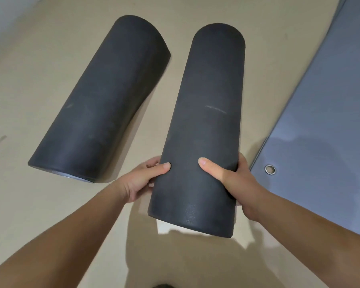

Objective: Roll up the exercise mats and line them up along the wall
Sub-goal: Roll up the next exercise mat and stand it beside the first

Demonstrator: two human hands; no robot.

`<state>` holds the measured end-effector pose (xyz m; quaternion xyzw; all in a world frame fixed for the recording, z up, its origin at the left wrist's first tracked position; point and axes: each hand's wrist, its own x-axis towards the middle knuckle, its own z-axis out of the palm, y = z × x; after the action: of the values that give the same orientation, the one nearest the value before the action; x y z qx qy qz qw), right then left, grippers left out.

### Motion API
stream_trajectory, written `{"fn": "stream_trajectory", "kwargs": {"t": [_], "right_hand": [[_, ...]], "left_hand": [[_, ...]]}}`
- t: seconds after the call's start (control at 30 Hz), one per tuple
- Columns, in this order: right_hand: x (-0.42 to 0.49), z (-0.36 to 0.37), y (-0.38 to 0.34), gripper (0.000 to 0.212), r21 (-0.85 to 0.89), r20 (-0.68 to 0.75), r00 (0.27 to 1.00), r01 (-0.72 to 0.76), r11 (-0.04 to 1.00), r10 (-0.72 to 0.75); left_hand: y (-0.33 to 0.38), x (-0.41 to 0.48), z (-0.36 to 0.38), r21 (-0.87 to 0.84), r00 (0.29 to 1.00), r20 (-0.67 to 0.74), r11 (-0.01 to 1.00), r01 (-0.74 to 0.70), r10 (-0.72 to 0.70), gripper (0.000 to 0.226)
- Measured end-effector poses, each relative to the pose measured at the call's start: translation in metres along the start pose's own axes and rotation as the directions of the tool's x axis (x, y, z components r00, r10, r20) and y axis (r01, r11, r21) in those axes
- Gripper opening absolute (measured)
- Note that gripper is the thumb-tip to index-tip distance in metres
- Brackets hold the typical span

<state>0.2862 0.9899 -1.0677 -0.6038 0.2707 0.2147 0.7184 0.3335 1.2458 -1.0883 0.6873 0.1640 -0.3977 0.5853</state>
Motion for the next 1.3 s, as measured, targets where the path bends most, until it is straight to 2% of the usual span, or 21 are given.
{"fn": "stream_trajectory", "kwargs": {"t": [0.07, 0.13, 0.17, 0.23, 0.3, 0.33, 0.4, 0.47, 0.53, 0.63, 0.77, 0.8, 0.9, 0.93, 1.0, 1.07, 1.1, 1.2, 1.27, 1.3], "right_hand": [[-0.002, 0.005, -0.002, 0.098, 0.019, -0.002, 1.000, 0.008, 1.000, -0.008], [-0.004, 0.013, -0.004, 0.106, 0.019, -0.012, 1.000, 0.019, 1.000, -0.019], [-0.003, 0.020, -0.004, 0.112, 0.005, -0.025, 0.999, 0.029, 1.000, -0.029], [0.002, 0.032, -0.001, 0.129, -0.073, -0.070, 0.996, 0.042, 0.996, -0.047], [0.004, 0.041, -0.002, 0.137, -0.147, -0.058, 0.997, 0.047, 0.988, -0.056], [0.004, 0.042, -0.004, 0.134, -0.170, -0.035, 0.998, 0.043, 0.985, -0.050], [0.003, 0.037, -0.012, 0.117, -0.193, 0.011, 1.000, 0.021, 0.981, -0.020], [0.007, 0.026, -0.016, 0.100, -0.206, 0.060, 0.998, 0.000, 0.979, 0.013], [0.011, 0.023, -0.016, 0.099, -0.226, 0.088, 0.993, -0.055, 0.973, 0.077], [0.016, 0.036, -0.008, 0.110, -0.233, 0.124, 0.984, -0.099, 0.967, 0.131], [0.027, 0.042, 0.001, 0.120, -0.176, 0.164, 0.975, -0.122, 0.977, 0.151], [0.030, 0.038, 0.003, 0.114, -0.154, 0.194, 0.968, -0.128, 0.980, 0.157], [0.035, 0.026, 0.011, 0.097, -0.117, 0.237, 0.951, -0.177, 0.977, 0.200], [0.036, 0.024, 0.014, 0.093, -0.106, 0.239, 0.948, -0.189, 0.976, 0.209], [0.034, 0.026, 0.019, 0.087, -0.104, 0.224, 0.952, -0.192, 0.976, 0.211], [0.034, 0.035, 0.020, 0.078, -0.115, 0.193, 0.962, -0.174, 0.978, 0.194], [0.034, 0.040, 0.021, 0.074, -0.109, 0.184, 0.964, -0.173, 0.979, 0.191], [0.034, 0.057, 0.023, 0.084, -0.039, 0.224, 0.959, -0.170, 0.985, 0.175], [0.032, 0.069, 0.023, 0.086, 0.000, 0.250, 0.956, -0.157, 0.988, 0.152], [0.030, 0.073, 0.023, 0.084, 0.015, 0.252, 0.958, -0.145, 0.989, 0.137]], "left_hand": [[0.006, -0.013, -0.008, 0.131, 0.988, -0.149, 0.991, -0.031, 0.051, 0.070], [0.012, -0.031, -0.007, 0.267, 0.926, -0.333, 0.960, -0.089, 0.178, 0.072], [0.015, -0.043, 0.000, 0.360, 0.892, -0.372, 0.926, -0.115, 0.255, 0.070], [0.021, -0.068, 0.023, 0.504, 0.879, -0.312, 0.847, -0.170, 0.362, 0.067], [0.024, -0.081, 0.045, 0.562, 0.919, -0.217, 0.812, -0.156, 0.328, 0.061], [0.023, -0.079, 0.050, 0.575, 0.929, -0.204, 0.806, -0.143, 0.310, 0.066], [0.014, -0.072, 0.046, 0.492, 0.923, -0.257, 0.861, -0.131, 0.288, 0.086], [0.001, -0.064, 0.030, 0.302, 0.929, -0.280, 0.941, -0.154, 0.242, 0.103], [-0.010, -0.060, 0.015, 0.168, 0.933, -0.253, 0.962, -0.217, 0.255, 0.103], [-0.016, -0.059, 0.002, 0.084, 0.929, -0.234, 0.958, -0.276, 0.288, 0.092], [-0.018, -0.064, -0.011, 0.131, 0.931, -0.253, 0.962, -0.237, 0.264, 0.078], [-0.018, -0.066, -0.012, 0.202, 0.910, -0.315, 0.956, -0.214, 0.271, 0.078], [-0.023, -0.076, -0.010, 0.443, 0.779, -0.504, 0.886, -0.138, 0.373, 0.095], [-0.024, -0.078, -0.009, 0.456, 0.757, -0.531, 0.881, -0.122, 0.380, 0.092], [-0.027, -0.081, -0.010, 0.418, 0.746, -0.554, 0.898, -0.134, 0.370, 0.066], [-0.029, -0.085, -0.014, 0.390, 0.759, -0.543, 0.908, -0.152, 0.360, 0.048], [-0.028, -0.086, -0.017, 0.368, 0.778, -0.522, 0.915, -0.164, 0.350, 0.048], [-0.021, -0.088, -0.015, 0.274, 0.895, -0.354, 0.945, -0.177, 0.270, 0.075], [-0.021, -0.085, -0.011, 0.298, 0.910, -0.319, 0.939, -0.170, 0.266, 0.094], [-0.021, -0.084, -0.011, 0.296, 0.903, -0.337, 0.941, -0.167, 0.266, 0.095]]}}
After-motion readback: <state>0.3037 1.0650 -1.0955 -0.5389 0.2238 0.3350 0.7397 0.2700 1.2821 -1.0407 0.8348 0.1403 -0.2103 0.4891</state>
